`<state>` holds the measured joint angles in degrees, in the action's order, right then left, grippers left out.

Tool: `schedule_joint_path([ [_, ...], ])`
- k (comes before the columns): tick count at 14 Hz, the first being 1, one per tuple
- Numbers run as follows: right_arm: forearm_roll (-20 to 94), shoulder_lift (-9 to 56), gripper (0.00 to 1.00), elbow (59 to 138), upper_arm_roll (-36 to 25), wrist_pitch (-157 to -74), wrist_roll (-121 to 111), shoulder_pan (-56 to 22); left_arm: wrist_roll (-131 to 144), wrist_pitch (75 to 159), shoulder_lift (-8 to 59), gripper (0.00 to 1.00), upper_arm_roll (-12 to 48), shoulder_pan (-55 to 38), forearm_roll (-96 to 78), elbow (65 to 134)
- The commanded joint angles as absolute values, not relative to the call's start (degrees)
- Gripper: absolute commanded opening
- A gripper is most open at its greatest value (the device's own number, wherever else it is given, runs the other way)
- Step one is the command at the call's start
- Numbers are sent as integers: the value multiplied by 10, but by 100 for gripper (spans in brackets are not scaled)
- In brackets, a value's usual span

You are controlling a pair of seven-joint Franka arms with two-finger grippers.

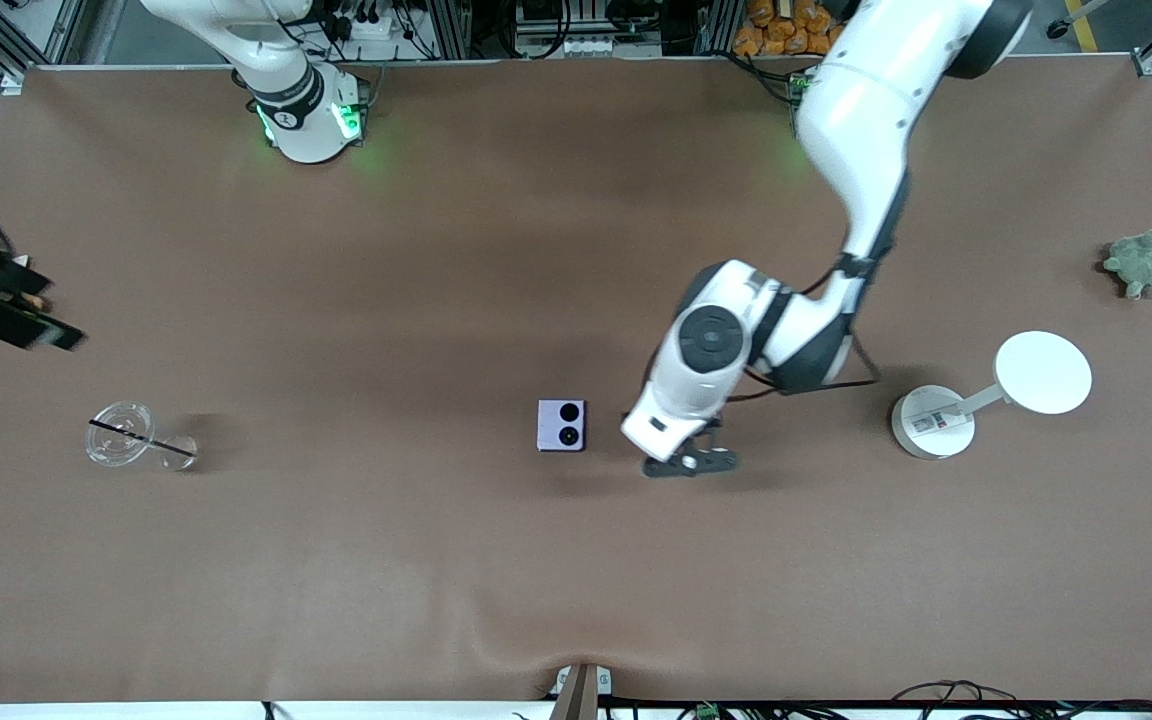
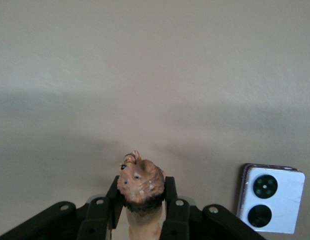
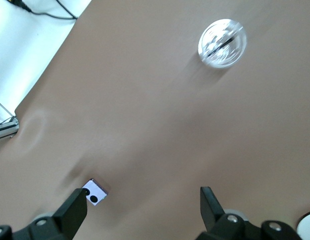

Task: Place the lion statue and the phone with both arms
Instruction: 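Carry the lion toward the lamp base while the right gripper reaches the phone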

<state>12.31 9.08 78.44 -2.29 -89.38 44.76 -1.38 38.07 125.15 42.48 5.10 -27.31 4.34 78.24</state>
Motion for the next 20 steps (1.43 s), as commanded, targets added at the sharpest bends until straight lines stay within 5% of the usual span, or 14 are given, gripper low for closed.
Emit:
schedule_joint_path([
  [1, 118, 127, 100, 773, -27, -904, 468, -66, 353, 1206, 378, 0, 54, -250, 55, 795],
  [8, -35, 272, 100, 774, -27, -1017, 453, -260, 265, 1144, 316, 0, 59, -179, 55, 854],
  [13, -67, 321, 100, 774, -27, -1054, 284, -299, 257, 1145, 284, 0, 57, -153, 111, 928],
  [17, -52, 355, 100, 780, -25, -1145, 251, -322, 258, 1248, 250, 0, 60, -114, 140, 1047],
  [20, 77, 405, 100, 771, -23, -1206, 247, -327, 256, 1348, 227, 0, 62, -85, 140, 1127],
])
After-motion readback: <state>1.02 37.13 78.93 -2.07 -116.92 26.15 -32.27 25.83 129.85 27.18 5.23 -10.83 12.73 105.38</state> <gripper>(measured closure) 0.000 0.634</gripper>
